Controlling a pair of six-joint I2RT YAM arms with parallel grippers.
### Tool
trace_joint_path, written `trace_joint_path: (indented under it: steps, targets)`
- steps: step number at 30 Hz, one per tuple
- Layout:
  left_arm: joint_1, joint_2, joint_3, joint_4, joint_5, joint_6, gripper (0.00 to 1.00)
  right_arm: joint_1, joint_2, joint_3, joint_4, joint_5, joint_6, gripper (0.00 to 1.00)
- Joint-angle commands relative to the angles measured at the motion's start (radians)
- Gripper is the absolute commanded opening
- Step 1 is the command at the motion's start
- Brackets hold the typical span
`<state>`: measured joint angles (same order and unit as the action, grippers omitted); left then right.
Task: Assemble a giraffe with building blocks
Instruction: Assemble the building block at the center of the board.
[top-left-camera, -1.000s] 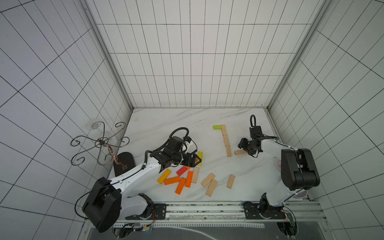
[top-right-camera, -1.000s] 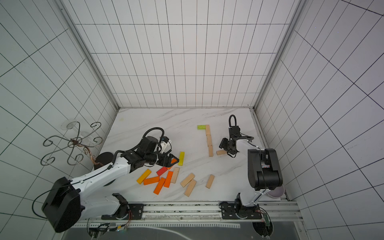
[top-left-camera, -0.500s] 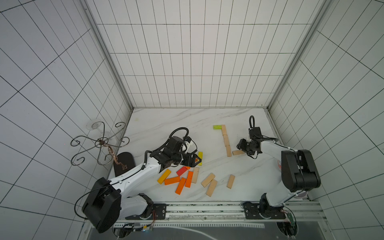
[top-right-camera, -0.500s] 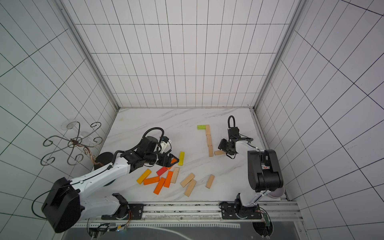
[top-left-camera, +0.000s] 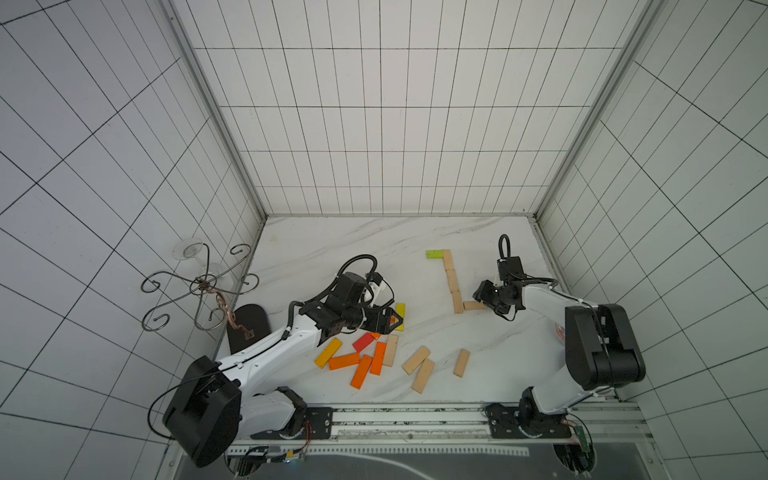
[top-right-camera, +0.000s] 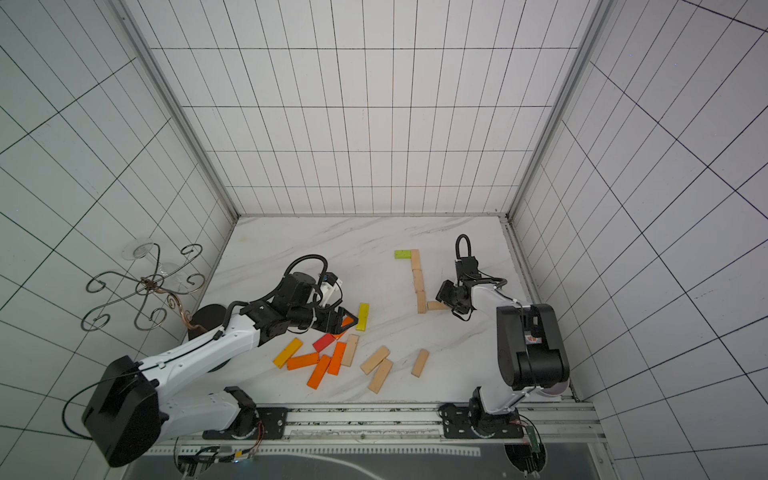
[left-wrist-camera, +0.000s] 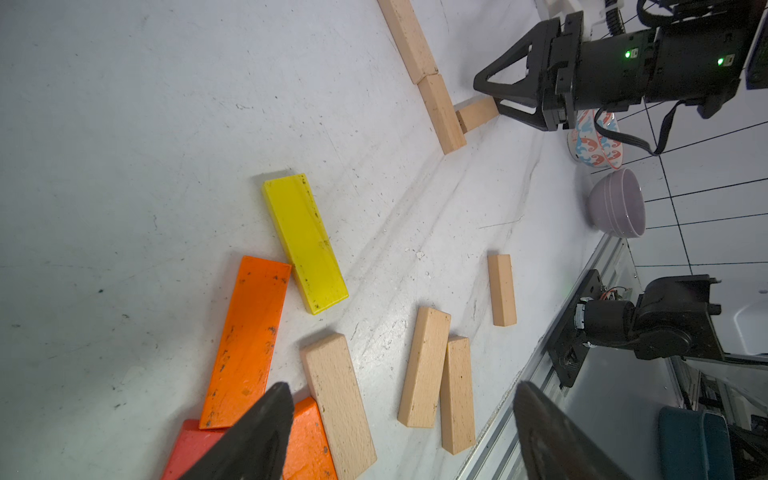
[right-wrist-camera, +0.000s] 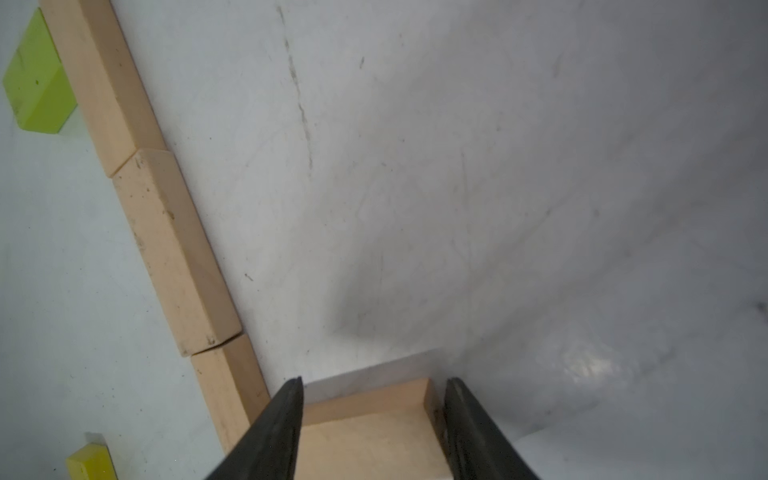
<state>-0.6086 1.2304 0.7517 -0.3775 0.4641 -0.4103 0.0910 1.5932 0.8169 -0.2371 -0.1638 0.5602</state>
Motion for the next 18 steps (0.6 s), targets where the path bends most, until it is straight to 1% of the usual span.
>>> trace_joint_path:
  steps: [1,13,18]
  targets:
    - [0.001,-0.014,0.011,0.026,-0.002,0.0,0.83,0.011,-0.017,-0.044,-0.025,-0.008,0.013,0.56]
    - [0.001,-0.011,0.012,0.03,-0.001,-0.002,0.83,0.029,-0.009,-0.035,-0.029,0.0,0.015,0.57]
    - [0.001,-0.015,0.009,0.029,-0.001,-0.003,0.83,0.029,-0.03,-0.021,-0.052,0.021,0.02,0.6]
